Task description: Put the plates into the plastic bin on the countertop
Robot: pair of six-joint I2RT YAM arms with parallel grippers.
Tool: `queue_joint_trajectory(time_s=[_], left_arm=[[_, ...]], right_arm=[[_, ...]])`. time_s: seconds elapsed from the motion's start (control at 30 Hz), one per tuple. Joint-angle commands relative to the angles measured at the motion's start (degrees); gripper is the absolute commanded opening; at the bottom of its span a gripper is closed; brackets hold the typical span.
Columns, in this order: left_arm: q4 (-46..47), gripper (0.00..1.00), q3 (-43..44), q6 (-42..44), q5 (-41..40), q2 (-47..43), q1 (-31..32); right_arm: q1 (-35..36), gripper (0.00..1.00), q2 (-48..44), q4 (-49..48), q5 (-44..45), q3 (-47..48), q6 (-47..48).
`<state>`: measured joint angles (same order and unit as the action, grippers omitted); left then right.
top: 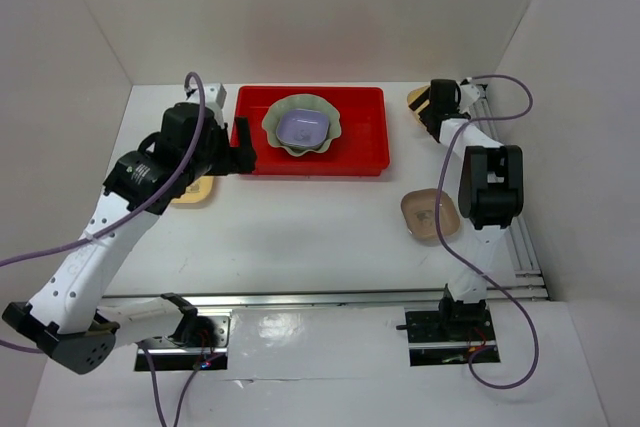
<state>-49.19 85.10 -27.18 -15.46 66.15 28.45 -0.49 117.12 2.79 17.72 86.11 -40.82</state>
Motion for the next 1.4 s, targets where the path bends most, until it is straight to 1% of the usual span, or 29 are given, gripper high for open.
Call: queue_joint_trajectory(time_s=[0.0, 0.03, 0.27, 0.37, 0.5, 0.7, 0.9, 1.03, 1.07, 1.23, 1.27, 1.3, 1.37], left_arm=[[1.7, 1.00, -0.6, 0.5, 0.7, -1.8, 1.4], [1.7, 1.00, -1.2, 1.1, -0.2, -1.8, 2.9], [4.2, 1.00, -3.6, 1.6, -2.0, -3.0, 5.7], [4.7, 1.00, -4.2, 1.6, -0.9, -2.4, 5.7], [5.4, 1.00, -5.3, 1.6, 0.5, -2.4, 5.7], [7.2, 1.00, -7.4, 1.6, 1.0, -3.0, 5.7], [8.8, 1.00, -9.2, 1.6, 5.3, -3.5, 5.0], [10.0, 1.00, -10.6, 1.6, 5.9, -4.0, 3.8], [10.0, 1.00, -10.6, 1.6, 6.5, -4.0, 3.8], [10.0, 1.00, -11.1, 1.6, 8.3, -4.0, 3.3], [10.0, 1.00, -11.1, 1.6, 8.3, -4.0, 2.7], [10.5, 1.00, -11.1, 1.6, 9.0, -4.0, 2.7], [10.5, 1.00, -11.1, 1.6, 9.0, -4.6, 2.7]], right_arm=[[-0.1, 0.95, -1.1, -6.5, 4.7, -1.8, -6.3], [-0.1, 0.94, -0.4, -7.0, 4.7, -1.8, -7.1], [-1.9, 0.93, 1.3, -10.4, 5.8, -2.3, -8.9], [-1.9, 0.93, 3.8, -6.6, 6.3, -0.4, -10.3], [-2.4, 0.92, 5.9, -6.0, 6.8, -0.4, -13.2], [-2.4, 0.89, 9.3, -4.7, 8.0, 1.3, -14.4], [-2.9, 0.86, 11.3, -4.2, 8.0, 1.8, -15.5], [-2.9, 0.82, 13.5, -0.5, 8.0, 4.2, -17.8], [-3.5, 0.75, 13.5, -0.5, 8.0, 5.0, -17.8], [-2.9, 0.72, 16.6, 4.4, 10.5, 9.3, -19.2], [-2.9, 0.69, 17.1, 5.8, 10.5, 10.0, -19.2], [-2.9, 0.69, 17.6, 7.1, 10.5, 11.6, -19.8], [-2.9, 0.66, 18.3, 9.4, 11.3, 12.2, -20.4]])
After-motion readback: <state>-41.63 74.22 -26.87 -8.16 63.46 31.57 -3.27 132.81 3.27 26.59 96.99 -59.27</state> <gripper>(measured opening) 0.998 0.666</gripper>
